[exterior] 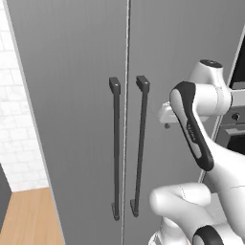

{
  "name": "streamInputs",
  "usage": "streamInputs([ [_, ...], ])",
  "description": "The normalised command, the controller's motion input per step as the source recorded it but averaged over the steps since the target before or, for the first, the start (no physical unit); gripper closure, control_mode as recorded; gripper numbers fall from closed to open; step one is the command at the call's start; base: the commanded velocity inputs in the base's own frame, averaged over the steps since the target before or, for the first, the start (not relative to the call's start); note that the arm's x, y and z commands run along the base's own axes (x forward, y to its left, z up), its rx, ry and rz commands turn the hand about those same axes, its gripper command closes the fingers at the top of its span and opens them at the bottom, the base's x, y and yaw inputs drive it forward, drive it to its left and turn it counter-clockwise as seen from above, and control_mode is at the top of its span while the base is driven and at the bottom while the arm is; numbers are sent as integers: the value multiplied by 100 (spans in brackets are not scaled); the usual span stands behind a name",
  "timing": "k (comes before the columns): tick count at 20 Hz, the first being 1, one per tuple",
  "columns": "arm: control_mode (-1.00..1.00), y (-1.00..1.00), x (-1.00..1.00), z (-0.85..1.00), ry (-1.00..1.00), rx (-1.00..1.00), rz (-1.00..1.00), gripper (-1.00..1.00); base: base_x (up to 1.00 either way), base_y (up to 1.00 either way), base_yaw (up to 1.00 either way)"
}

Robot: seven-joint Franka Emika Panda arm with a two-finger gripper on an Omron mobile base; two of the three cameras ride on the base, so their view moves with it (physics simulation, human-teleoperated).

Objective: Grab a lemon wedge from the fridge and one ice cube from the ice bowl, and put them in the glass of lemonade.

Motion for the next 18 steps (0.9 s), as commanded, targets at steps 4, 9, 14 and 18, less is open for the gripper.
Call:
streamInputs([
  [4, -100, 0, -4, 0, 0, 0, 0, -100, 0, 0, 0],
  [9, -100, 0, 0, 0, 0, 0, 0, -100, 0, 0, 0],
  [14, 100, 0, -1, 0, 0, 0, 0, -100, -7, 0, 0],
  [18, 100, 0, 0, 0, 0, 0, 0, -100, -91, -3, -2],
])
